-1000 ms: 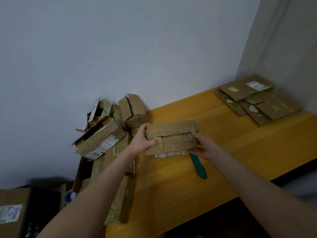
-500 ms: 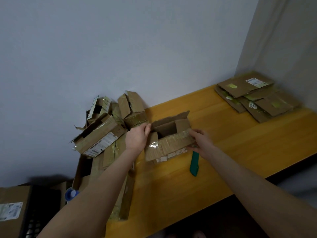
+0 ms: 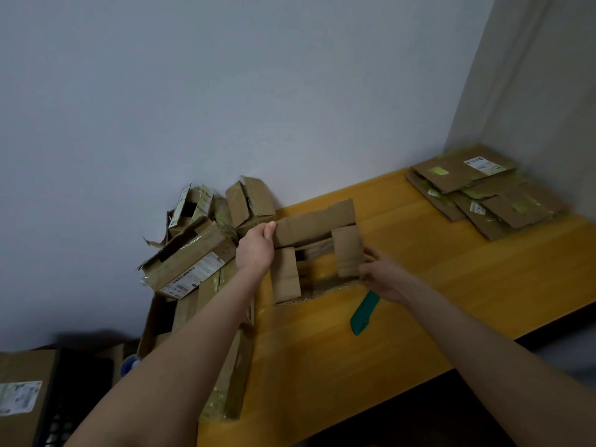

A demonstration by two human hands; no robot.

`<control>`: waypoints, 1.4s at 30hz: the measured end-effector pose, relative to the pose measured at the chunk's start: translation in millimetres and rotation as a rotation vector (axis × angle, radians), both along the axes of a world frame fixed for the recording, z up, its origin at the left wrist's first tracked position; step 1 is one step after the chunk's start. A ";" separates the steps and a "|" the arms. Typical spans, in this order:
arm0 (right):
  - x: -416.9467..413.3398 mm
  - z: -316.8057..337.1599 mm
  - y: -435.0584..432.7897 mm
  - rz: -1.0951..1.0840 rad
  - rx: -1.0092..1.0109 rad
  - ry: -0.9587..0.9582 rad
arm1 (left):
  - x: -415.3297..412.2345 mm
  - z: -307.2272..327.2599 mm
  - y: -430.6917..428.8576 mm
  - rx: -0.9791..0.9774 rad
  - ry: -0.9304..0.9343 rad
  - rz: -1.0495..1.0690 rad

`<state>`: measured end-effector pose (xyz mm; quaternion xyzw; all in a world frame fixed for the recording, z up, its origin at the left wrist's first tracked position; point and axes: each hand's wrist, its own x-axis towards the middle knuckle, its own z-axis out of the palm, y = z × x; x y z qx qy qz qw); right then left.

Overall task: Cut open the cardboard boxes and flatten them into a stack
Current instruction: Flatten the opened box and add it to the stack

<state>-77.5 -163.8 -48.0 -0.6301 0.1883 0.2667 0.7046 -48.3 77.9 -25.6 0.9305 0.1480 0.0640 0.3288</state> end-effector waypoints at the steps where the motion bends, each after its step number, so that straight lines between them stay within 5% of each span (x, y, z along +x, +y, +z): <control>1: -1.4 2.2 1.4 0.107 -0.144 -0.059 | 1.3 0.3 -0.6 -0.029 0.015 0.003; 6: 3.1 0.5 6.4 0.308 -0.716 -0.292 | 1.7 1.7 -6.2 -0.140 0.038 -0.014; 15: 14.9 7.3 20.9 0.109 -0.888 -0.204 | -3.8 24.4 -25.1 0.052 -0.171 -0.110; 20: 23.5 8.5 19.3 -0.029 -0.625 -0.336 | -5.4 22.3 -19.3 0.066 -0.173 -0.154; 24: 19.6 12.1 11.2 -0.266 -0.256 -0.144 | -2.6 15.3 -3.7 -0.039 -0.096 -0.071; 26: 16.8 16.1 9.5 -0.315 -0.081 -0.091 | -3.0 13.1 -0.3 -0.138 -0.069 -0.037; 31: 15.5 15.2 5.1 -0.454 -0.030 -0.111 | -19.3 3.5 -2.0 -0.591 0.091 -0.033; 35: 13.6 14.9 -0.8 -0.525 0.041 -0.109 | -29.0 -11.9 -3.9 -0.483 0.357 -0.134; 40: 11.5 16.8 -0.2 -0.506 0.136 -0.099 | -25.2 -14.9 -14.2 -0.117 0.346 -0.176; 42: 10.2 17.3 -2.2 -0.538 0.190 -0.090 | -25.2 -11.2 -12.1 -0.176 0.345 -0.268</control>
